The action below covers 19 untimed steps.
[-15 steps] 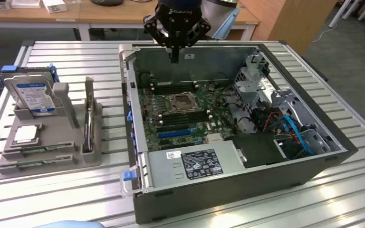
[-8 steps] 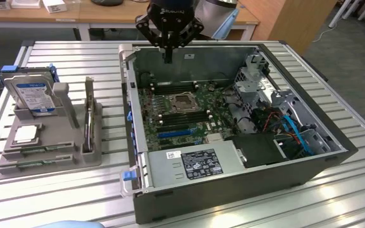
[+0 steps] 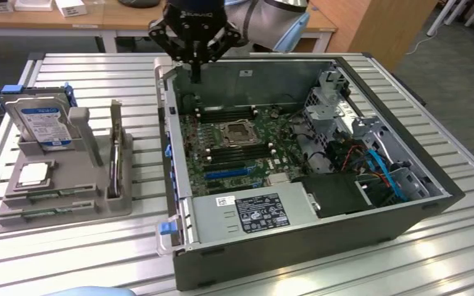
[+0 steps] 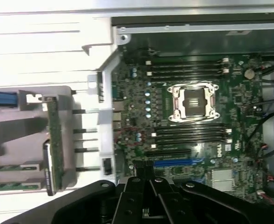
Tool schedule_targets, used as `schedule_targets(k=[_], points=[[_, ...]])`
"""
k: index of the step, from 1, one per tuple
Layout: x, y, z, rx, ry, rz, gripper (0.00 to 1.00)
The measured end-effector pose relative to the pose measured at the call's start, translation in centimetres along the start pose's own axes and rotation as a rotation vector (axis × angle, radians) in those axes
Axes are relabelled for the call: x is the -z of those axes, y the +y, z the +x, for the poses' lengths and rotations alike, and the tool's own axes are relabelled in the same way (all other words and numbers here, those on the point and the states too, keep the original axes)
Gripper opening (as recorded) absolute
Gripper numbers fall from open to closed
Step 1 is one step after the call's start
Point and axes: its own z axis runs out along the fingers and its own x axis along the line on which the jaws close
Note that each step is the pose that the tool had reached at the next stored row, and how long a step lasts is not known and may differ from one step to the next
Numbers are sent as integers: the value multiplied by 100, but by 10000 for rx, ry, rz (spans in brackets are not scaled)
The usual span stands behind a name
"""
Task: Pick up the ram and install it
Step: 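Reach for the ram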
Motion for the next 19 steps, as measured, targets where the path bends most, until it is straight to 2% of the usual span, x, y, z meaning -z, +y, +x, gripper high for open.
schedule_targets(k=[19], points=[[-40, -52, 864, 2, -47, -4, 10]])
